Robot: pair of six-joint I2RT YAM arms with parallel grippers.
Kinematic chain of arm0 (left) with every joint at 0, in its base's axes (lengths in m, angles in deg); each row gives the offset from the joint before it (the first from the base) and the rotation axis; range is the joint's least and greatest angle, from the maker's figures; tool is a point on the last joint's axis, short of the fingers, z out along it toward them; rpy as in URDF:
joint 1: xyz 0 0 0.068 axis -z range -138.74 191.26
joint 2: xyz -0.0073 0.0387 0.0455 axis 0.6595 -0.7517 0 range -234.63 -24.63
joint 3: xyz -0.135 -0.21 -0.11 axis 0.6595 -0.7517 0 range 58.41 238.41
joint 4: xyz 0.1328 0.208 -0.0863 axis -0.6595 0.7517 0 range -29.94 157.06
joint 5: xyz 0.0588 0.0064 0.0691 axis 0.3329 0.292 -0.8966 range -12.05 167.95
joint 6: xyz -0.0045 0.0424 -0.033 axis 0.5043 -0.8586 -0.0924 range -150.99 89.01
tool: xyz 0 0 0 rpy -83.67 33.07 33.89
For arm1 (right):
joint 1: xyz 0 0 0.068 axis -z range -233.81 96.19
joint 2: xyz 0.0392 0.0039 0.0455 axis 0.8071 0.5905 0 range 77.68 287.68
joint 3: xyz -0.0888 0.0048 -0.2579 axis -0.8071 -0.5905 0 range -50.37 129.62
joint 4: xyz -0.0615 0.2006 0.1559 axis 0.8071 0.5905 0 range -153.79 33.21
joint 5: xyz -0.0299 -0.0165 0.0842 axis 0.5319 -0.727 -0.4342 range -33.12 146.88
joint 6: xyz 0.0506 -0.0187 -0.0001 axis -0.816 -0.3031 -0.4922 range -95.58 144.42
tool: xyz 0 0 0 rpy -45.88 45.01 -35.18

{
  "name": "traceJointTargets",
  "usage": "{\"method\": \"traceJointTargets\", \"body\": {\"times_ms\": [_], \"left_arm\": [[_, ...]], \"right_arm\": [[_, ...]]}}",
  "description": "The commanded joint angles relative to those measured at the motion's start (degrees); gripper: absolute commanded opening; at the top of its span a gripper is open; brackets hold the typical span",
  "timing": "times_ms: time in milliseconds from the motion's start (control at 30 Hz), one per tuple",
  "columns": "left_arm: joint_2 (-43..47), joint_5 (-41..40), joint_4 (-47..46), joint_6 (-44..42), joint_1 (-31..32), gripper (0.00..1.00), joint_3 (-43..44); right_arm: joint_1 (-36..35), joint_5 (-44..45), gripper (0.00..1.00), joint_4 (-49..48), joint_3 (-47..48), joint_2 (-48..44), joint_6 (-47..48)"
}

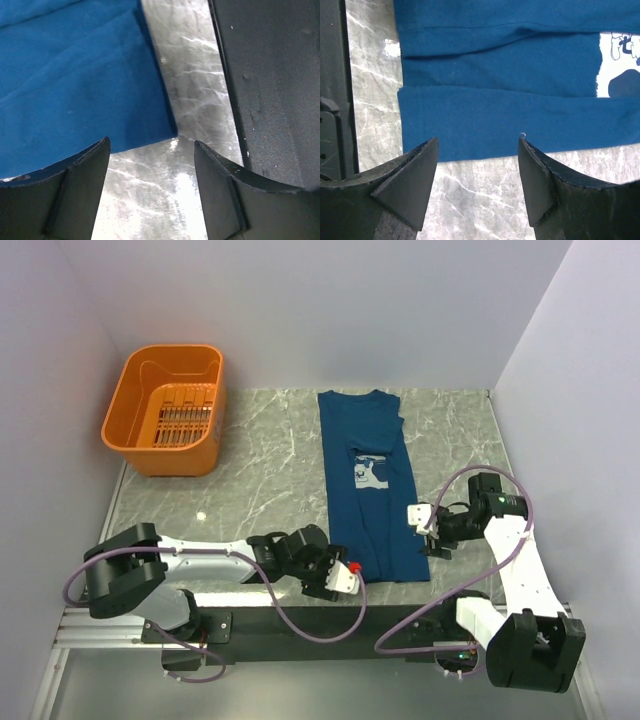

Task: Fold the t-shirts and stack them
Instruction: Fold the tshirt

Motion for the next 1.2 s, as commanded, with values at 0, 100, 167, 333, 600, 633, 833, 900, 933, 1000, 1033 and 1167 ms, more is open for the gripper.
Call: {"method": "traceJointTargets", "body": {"times_ms": [0,100,167,333,600,633,833,900,933,1000,1033,1167], "left_arm": [[-1.38,-1.51,-2.74,-1.59,1.18,0.72,1.49],[-3.14,-3.27,-3.88,-1.6,1.36,0.71,1.22],[-4.02,-3.8,-4.41,-1.6,1.27,0.7,1.66],[-7.71,-4.15,-3.63,-1.25,1.36,0.64,3.59],[-9.21,-5.03,-6.17,-0.54,1.71,0.61,2.46],[-9.21,-5.03,-6.43,-0.45,1.8,0.61,2.02],[-10.18,-6.43,-7.4,0.34,2.32,0.45,1.14],[-10.35,-7.05,-7.93,0.6,2.41,0.38,0.87],[-10.36,-7.31,-8.28,0.78,2.33,0.35,0.78],[-10.18,-7.58,-8.46,1.21,2.32,0.3,0.61],[-10.09,-7.49,-8.63,1.48,2.32,0.27,0.61],[-9.48,-6.7,-9.42,2.8,2.32,0.09,0.26]], "right_arm": [[1.19,-0.92,0.71,1.09,0.4,0.57,2.38],[1.45,-0.83,0.71,1.79,0.57,1.46,3.26],[1.54,-1.01,0.7,1.71,0.31,1.81,3.7],[1.63,-0.66,0.7,1.1,-1.01,1.63,3.88],[1.63,1.1,0.69,0.92,-2.33,1.37,4.23],[1.71,1.28,0.69,0.83,-2.68,1.28,4.4],[1.71,2.16,0.68,0.57,-3.56,1.81,5.02],[1.72,2.77,0.68,0.39,-3.91,1.9,5.11],[1.71,3.12,0.68,0.39,-4.26,1.81,5.98],[1.71,4.26,0.68,-0.13,-5.05,1.55,7.21],[1.71,4.79,0.68,-0.4,-6.01,1.11,8.44],[1.45,7.34,0.7,0.3,-7.77,0.93,13.09]]}}
